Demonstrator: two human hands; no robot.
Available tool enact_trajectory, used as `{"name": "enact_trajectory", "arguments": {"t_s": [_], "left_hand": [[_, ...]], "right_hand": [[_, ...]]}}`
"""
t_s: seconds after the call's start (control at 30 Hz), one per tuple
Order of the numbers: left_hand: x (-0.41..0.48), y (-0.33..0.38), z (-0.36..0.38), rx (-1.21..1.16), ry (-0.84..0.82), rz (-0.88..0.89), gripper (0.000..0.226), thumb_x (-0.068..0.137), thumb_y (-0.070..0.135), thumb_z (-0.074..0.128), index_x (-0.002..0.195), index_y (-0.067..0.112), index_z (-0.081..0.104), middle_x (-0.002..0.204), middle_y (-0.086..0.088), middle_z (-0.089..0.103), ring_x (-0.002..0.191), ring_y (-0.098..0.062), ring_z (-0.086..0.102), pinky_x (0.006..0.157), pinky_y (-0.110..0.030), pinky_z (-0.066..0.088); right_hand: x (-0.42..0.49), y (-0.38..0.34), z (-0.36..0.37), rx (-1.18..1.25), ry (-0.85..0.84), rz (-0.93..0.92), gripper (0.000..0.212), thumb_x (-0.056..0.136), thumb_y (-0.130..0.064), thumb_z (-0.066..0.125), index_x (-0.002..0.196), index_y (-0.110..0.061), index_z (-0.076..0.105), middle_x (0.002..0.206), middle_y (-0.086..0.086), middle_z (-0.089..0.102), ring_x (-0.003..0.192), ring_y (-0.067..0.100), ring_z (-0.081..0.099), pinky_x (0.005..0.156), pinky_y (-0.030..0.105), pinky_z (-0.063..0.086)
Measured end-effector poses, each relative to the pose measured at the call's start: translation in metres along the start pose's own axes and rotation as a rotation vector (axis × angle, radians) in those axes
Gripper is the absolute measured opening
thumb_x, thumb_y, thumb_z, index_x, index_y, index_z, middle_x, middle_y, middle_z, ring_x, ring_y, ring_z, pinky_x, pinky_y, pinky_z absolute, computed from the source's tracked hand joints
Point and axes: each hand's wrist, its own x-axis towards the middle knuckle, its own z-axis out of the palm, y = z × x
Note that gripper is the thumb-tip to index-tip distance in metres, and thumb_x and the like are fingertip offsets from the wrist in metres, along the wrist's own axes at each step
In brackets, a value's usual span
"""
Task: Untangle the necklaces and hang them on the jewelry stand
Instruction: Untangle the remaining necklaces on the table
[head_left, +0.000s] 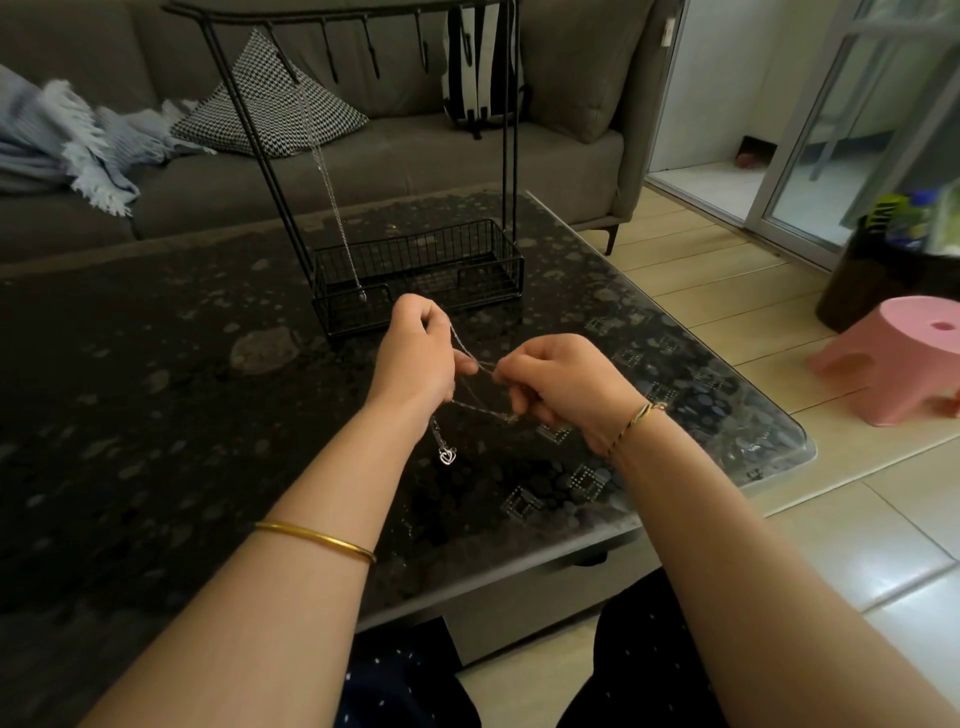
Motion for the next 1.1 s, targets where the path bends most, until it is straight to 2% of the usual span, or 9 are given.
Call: {"name": "enact_trajectory", "arguments": {"t_s": [0.17,0.23,0.43,0.53,0.6,0.67,0.77,0.9,1.1], "left_hand": [[0.001,-0.002,-0.001,0.153,-0.021,0.020,0.013,0.105,0.025,0.033,0.101,0.020,0.044,0.087,-0.001,0.069,0.041,-0.009,0.036,0.036,-0.018,0.028],[0.003,-0.003,-0.002,0.185,-0.019,0.010,0.013,0.105,0.024,0.033,0.100,0.020,0.045,0.086,-0.001,0.069,0.041,-0.009,0.036,0.038,-0.019,0.029],[0.007,-0.010,-0.006,0.309,0.011,-0.029,0.018,0.104,0.019,0.030,0.091,0.023,0.041,0.080,-0.002,0.070,0.041,-0.008,0.040,0.046,-0.025,0.034],[0.009,-0.012,-0.006,0.372,0.034,-0.031,0.018,0.104,0.017,0.029,0.092,0.022,0.041,0.077,-0.003,0.071,0.047,-0.009,0.048,0.056,-0.033,0.045],[0.010,-0.012,-0.005,0.405,0.038,-0.051,0.013,0.103,0.016,0.032,0.096,0.020,0.042,0.075,-0.004,0.070,0.059,-0.016,0.056,0.073,-0.042,0.055],[0.010,-0.011,-0.003,0.427,0.042,-0.080,0.008,0.102,0.015,0.036,0.101,0.018,0.043,0.074,-0.005,0.069,0.063,-0.019,0.059,0.081,-0.047,0.056],[0.010,-0.010,0.000,0.444,0.034,-0.118,0.004,0.101,0.015,0.037,0.104,0.016,0.041,0.074,-0.007,0.068,0.053,-0.017,0.056,0.071,-0.039,0.057],[0.008,-0.007,0.000,0.465,0.008,-0.187,0.008,0.101,0.013,0.036,0.109,0.015,0.037,0.074,-0.009,0.069,0.044,-0.013,0.054,0.048,-0.027,0.044],[0.012,-0.011,-0.001,0.494,0.018,-0.228,0.023,0.099,0.012,0.040,0.122,0.011,0.040,0.070,-0.009,0.069,0.047,-0.015,0.057,0.049,-0.028,0.049]], "right_hand": [[0.004,0.004,-0.004,0.057,0.232,0.008,0.015,0.093,-0.013,0.053,0.088,-0.006,0.064,0.060,0.001,0.056,0.037,0.003,0.047,0.038,0.014,0.037],[0.007,0.006,-0.005,0.080,0.297,0.036,0.015,0.093,-0.014,0.052,0.086,-0.008,0.064,0.068,0.003,0.058,0.051,0.007,0.054,0.048,0.018,0.044],[0.008,0.008,-0.013,0.239,0.383,0.148,0.016,0.090,-0.012,0.055,0.077,-0.009,0.063,0.078,0.005,0.057,0.061,0.010,0.045,0.056,0.022,0.038],[0.007,0.009,-0.013,0.210,0.421,0.173,0.018,0.090,-0.013,0.055,0.074,-0.011,0.061,0.068,0.000,0.052,0.056,0.010,0.040,0.051,0.022,0.033],[0.007,0.009,-0.013,0.167,0.462,0.170,0.017,0.091,-0.014,0.054,0.077,-0.011,0.062,0.063,-0.003,0.048,0.054,0.009,0.039,0.049,0.022,0.031],[0.008,0.009,-0.012,0.232,0.483,0.163,0.018,0.092,-0.013,0.052,0.077,-0.010,0.062,0.066,-0.002,0.054,0.056,0.009,0.043,0.050,0.020,0.034],[0.009,0.005,-0.010,0.589,0.419,0.241,0.019,0.094,-0.011,0.046,0.078,-0.012,0.057,0.073,0.001,0.064,0.067,0.012,0.055,0.057,0.022,0.042],[0.011,0.006,-0.009,0.889,0.335,0.353,0.022,0.096,-0.015,0.042,0.076,-0.014,0.051,0.065,-0.001,0.054,0.065,0.014,0.056,0.062,0.027,0.047],[0.012,0.007,-0.007,0.721,0.329,0.363,0.020,0.095,-0.014,0.042,0.078,-0.015,0.052,0.061,-0.003,0.045,0.063,0.014,0.047,0.068,0.030,0.045]]}}
